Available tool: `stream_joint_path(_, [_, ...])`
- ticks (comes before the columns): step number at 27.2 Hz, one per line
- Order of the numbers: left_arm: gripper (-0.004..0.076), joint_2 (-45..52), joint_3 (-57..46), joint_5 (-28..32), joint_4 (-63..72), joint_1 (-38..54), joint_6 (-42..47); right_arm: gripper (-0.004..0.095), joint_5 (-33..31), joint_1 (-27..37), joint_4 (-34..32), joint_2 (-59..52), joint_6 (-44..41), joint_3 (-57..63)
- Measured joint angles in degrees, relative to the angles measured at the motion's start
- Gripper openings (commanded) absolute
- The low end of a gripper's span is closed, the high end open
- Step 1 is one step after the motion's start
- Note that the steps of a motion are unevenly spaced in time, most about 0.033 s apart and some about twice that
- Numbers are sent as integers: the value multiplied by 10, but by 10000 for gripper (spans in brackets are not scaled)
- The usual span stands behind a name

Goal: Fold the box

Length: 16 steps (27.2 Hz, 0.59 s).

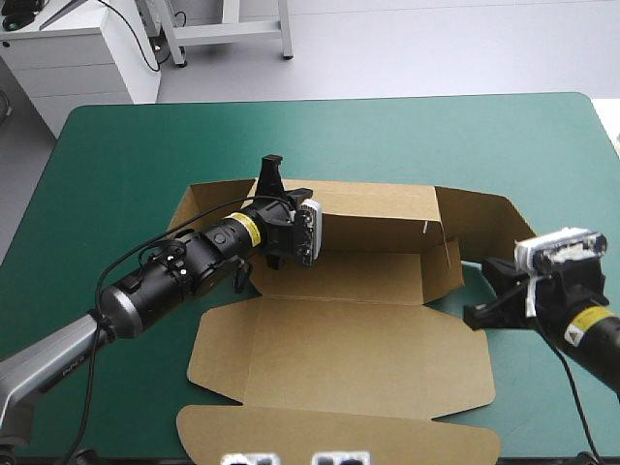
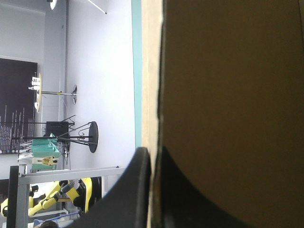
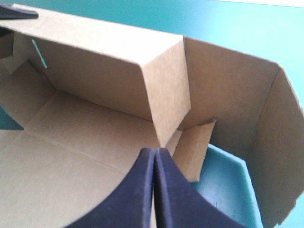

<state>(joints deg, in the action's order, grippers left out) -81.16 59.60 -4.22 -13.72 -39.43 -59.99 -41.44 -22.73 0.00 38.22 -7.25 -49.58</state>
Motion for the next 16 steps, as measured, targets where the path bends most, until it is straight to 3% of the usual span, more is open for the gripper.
stream_joint_path(4, [-8, 0, 0, 2, 7, 17, 0, -14, 4, 0, -21, 113, -22, -100])
stream_joint_path(16, [-8, 1, 0, -10, 9, 56, 19, -14, -8, 1, -46, 316, -42, -292])
